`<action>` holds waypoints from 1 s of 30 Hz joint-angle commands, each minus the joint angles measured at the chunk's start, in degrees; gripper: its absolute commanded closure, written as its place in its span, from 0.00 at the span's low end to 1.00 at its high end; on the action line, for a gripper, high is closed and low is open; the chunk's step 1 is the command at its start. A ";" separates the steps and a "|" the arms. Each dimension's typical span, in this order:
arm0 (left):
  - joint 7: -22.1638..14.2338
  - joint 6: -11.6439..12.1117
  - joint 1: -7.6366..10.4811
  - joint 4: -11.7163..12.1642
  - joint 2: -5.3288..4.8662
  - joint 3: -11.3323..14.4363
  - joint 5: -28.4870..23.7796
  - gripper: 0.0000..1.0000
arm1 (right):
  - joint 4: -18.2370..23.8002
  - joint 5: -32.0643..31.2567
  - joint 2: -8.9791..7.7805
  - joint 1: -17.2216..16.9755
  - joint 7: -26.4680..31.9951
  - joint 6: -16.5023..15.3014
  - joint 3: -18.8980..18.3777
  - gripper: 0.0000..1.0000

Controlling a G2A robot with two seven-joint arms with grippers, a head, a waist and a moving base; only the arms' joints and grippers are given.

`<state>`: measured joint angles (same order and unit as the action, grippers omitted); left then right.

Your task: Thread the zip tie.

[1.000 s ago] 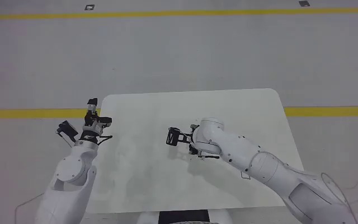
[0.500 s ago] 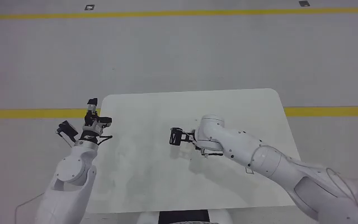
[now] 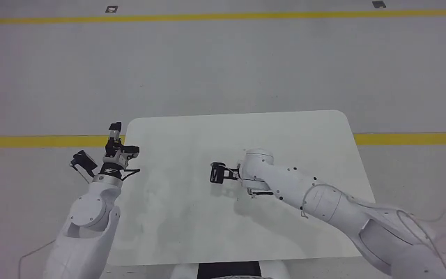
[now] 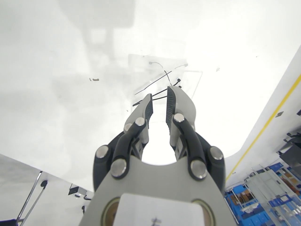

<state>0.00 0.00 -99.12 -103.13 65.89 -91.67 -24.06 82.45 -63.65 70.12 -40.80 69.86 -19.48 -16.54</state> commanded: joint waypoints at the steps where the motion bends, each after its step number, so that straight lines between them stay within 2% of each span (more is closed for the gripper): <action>1: 0.00 0.00 0.00 0.00 0.00 0.00 0.00 0.00 | -0.94 -0.25 0.48 -0.03 -0.45 0.00 0.31 0.83; 13: 0.00 0.00 0.00 0.00 0.00 0.00 0.00 0.00 | -7.90 -0.57 3.10 0.74 -3.69 0.00 1.88 0.85; 18: 0.00 0.00 0.00 0.00 0.00 0.00 0.00 0.00 | -10.16 -0.32 3.96 1.16 -4.82 0.00 2.07 0.91; 22: 0.00 0.00 0.00 0.00 0.00 0.00 0.00 0.00 | -11.70 -0.33 4.61 1.35 -5.29 0.00 2.09 0.91; 27: 0.00 0.00 0.00 0.00 0.00 0.00 0.00 0.00 | -13.29 -0.75 5.46 1.21 -5.48 0.00 1.67 0.80; 30: 0.00 0.00 0.00 0.00 0.00 0.00 0.00 0.00 | -14.16 -0.95 5.92 1.06 -5.61 0.00 1.52 0.79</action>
<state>0.00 0.00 -99.12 -103.13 65.89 -91.67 -24.06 68.59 -64.55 75.91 -39.70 64.28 -19.48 -14.97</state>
